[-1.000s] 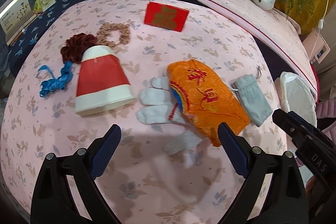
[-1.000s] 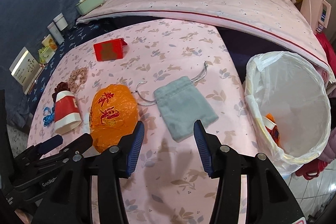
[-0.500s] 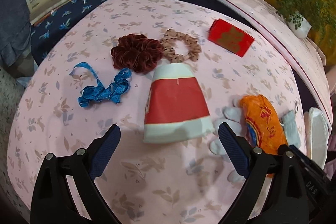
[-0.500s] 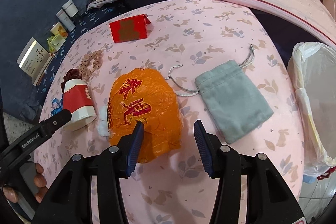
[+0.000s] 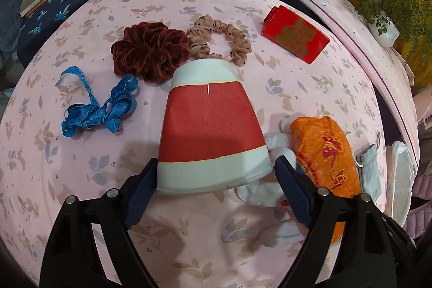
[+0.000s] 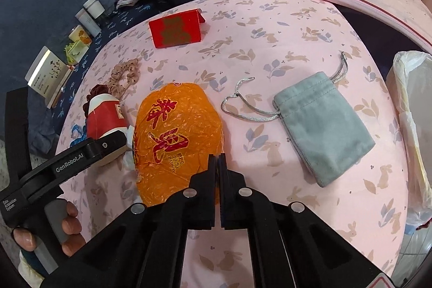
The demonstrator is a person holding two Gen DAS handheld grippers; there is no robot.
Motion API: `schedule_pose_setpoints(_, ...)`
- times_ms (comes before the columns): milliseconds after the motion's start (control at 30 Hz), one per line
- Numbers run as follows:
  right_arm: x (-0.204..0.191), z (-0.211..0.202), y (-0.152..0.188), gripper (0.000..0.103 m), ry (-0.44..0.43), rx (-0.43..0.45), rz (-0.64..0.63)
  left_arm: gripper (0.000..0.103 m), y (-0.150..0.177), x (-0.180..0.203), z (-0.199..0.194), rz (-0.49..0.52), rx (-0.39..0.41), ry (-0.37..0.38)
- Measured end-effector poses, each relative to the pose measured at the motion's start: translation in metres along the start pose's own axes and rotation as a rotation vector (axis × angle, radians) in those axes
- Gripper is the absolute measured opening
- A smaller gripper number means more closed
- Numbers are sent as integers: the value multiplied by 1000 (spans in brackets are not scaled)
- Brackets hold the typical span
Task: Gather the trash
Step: 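Grasp the orange bag with the right tool while the left tool grasps the red-and-white paper cup, then carry the cup in the left tool and the bag in the right tool to the bin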
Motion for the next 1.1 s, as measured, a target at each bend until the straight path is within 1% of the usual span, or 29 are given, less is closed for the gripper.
schedule_pose_setpoints(100,-5,-13,-6,2,-9,32,-10,81,-2,3,-10,12,22,-11)
schedule_pose_setpoints(267,-8,-45,-22,2,-24,113,-22,81,-10,16,-34,41,69,-12)
schedule_pose_setpoints(400,-5,-77,-37,2,-31,184,-21,81,-19,38,-53,80,109,3)
schedule_pose_setpoints(533,8,-106,-56,2,-25,250,-6,80,-28,70,-68,131,137,25)
schedule_pose_setpoints(800,55,-156,-94,2,26,362,35,81,-41,157,-83,261,179,75)
schedule_pose_setpoints(967,100,-183,-114,2,73,423,79,81,-44,217,-84,355,194,110)
schedule_pose_setpoints(1100,141,-197,-126,2,119,449,126,81,-43,269,-83,422,193,147)
Point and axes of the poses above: each gripper's, at about its wrist camera, not at the fingertips, and z roughly the way its jaws point, x to its right, y to its underside, the point moved 7 cm from there along z, roughly the way its jaws point, and after that the axes turned 15 degrees about z, right-handed, at the moved point
